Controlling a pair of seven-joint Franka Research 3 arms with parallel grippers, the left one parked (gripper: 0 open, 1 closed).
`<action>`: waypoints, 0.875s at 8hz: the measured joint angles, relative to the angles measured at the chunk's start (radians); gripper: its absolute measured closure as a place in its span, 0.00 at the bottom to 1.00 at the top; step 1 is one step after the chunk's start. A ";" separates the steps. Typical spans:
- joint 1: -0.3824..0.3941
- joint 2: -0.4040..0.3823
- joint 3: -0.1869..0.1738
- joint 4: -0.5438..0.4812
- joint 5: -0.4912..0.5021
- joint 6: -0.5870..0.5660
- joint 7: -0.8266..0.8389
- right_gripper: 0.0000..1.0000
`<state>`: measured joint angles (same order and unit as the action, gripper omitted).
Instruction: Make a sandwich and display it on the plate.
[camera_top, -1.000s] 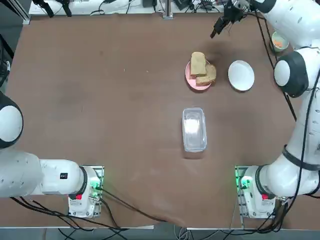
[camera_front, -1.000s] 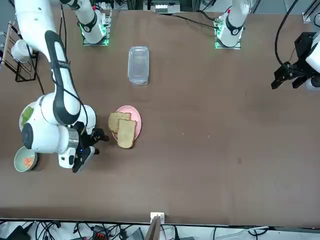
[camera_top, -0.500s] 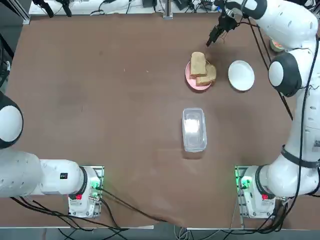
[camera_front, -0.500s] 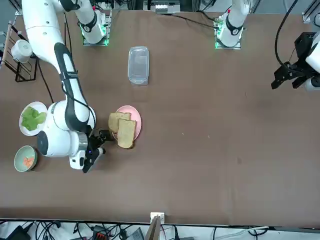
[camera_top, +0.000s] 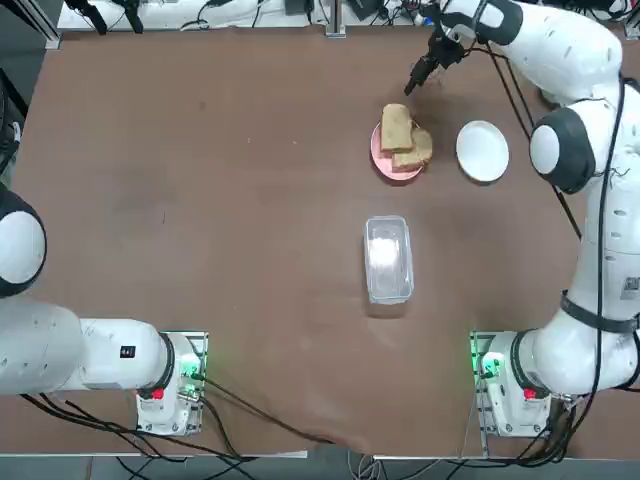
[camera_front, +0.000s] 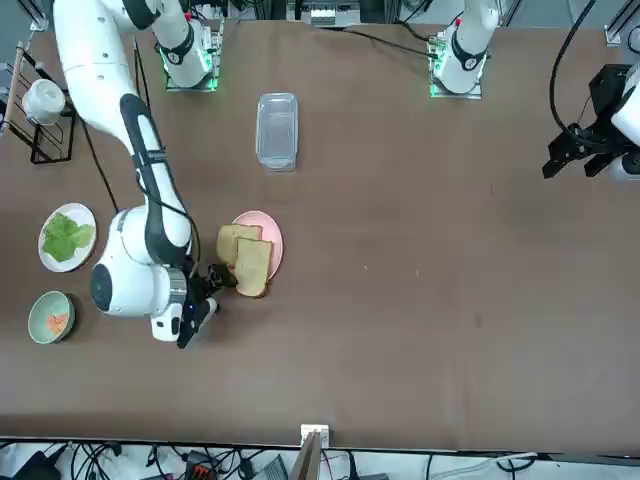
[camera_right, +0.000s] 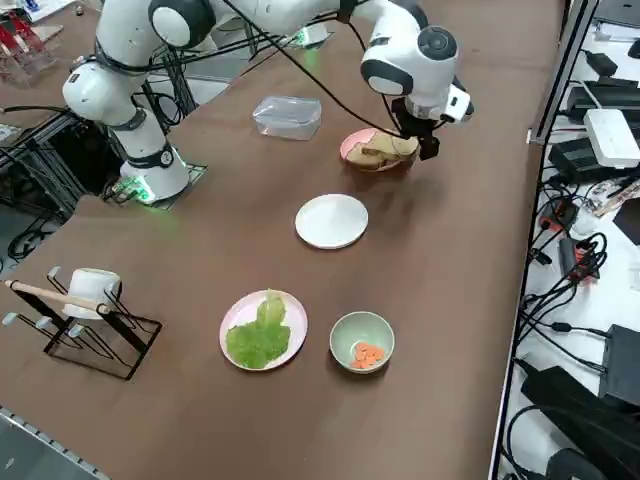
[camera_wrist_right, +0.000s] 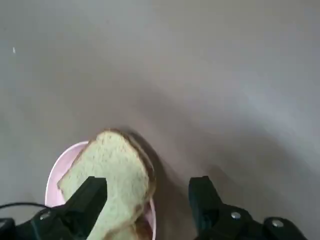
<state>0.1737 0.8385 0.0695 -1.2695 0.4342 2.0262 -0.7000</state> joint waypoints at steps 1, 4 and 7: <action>0.000 0.021 0.018 0.007 0.000 0.006 0.000 0.00; -0.012 0.049 0.029 0.009 0.109 0.008 0.001 0.00; -0.031 0.050 0.030 0.009 0.130 0.003 -0.005 0.00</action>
<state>0.1429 0.8885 0.0992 -1.2606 0.5647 2.0289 -0.7050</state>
